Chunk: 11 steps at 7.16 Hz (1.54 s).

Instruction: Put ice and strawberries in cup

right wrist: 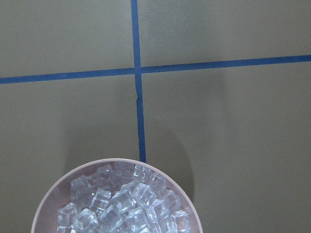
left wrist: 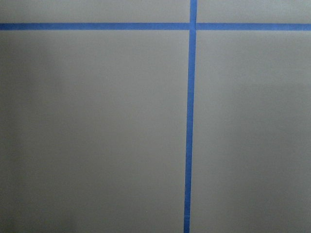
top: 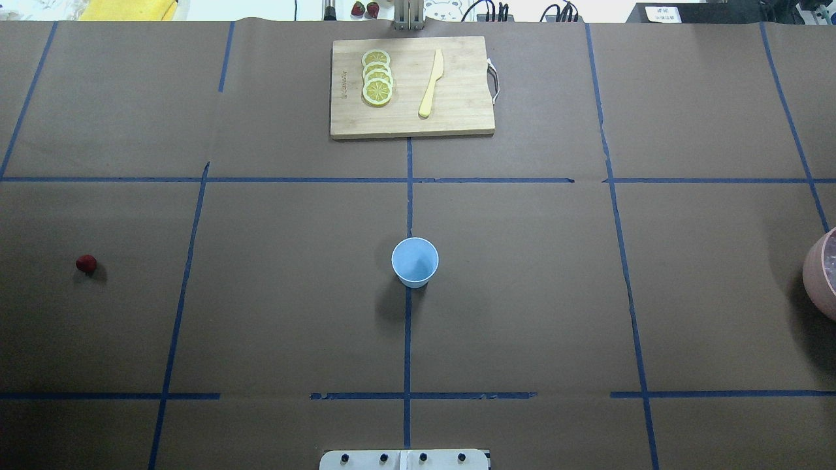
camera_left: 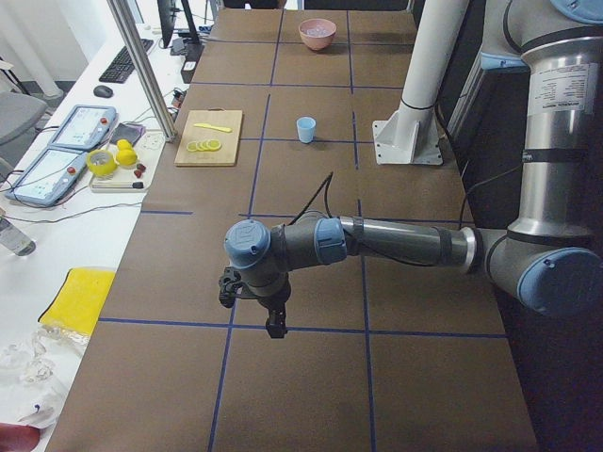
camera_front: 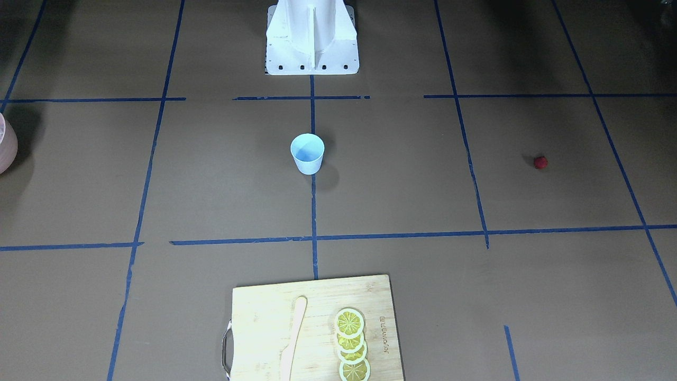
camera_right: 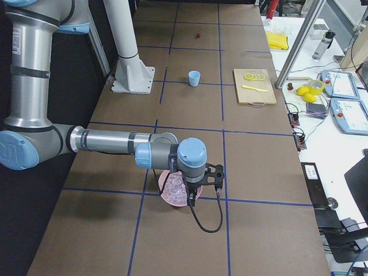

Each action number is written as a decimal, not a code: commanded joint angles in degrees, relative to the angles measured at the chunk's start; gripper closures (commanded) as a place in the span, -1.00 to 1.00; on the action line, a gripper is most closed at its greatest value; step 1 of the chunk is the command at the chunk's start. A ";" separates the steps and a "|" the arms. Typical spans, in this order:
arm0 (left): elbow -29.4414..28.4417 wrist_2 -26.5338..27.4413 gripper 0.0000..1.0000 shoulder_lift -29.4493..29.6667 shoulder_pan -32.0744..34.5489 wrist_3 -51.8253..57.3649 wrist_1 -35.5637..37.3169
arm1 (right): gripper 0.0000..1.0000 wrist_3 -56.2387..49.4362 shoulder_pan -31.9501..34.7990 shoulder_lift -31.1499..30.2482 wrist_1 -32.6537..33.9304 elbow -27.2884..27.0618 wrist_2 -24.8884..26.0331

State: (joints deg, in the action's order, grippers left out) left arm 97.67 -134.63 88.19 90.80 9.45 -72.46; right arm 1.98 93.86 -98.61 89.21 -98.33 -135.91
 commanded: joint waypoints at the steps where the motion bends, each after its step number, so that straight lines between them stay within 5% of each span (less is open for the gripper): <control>1: 0.32 0.15 -1.00 1.10 -0.01 -0.31 -0.31 | -0.99 0.04 0.00 0.00 0.00 0.06 -0.05; 11: 1.91 2.79 -1.00 1.37 -0.36 0.39 -0.66 | -0.99 0.39 -1.93 1.23 -1.41 -2.48 -1.55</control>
State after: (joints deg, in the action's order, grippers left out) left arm 99.62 -131.81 89.89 90.44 9.84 -73.01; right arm 2.26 92.13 -97.40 87.81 -100.78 -137.36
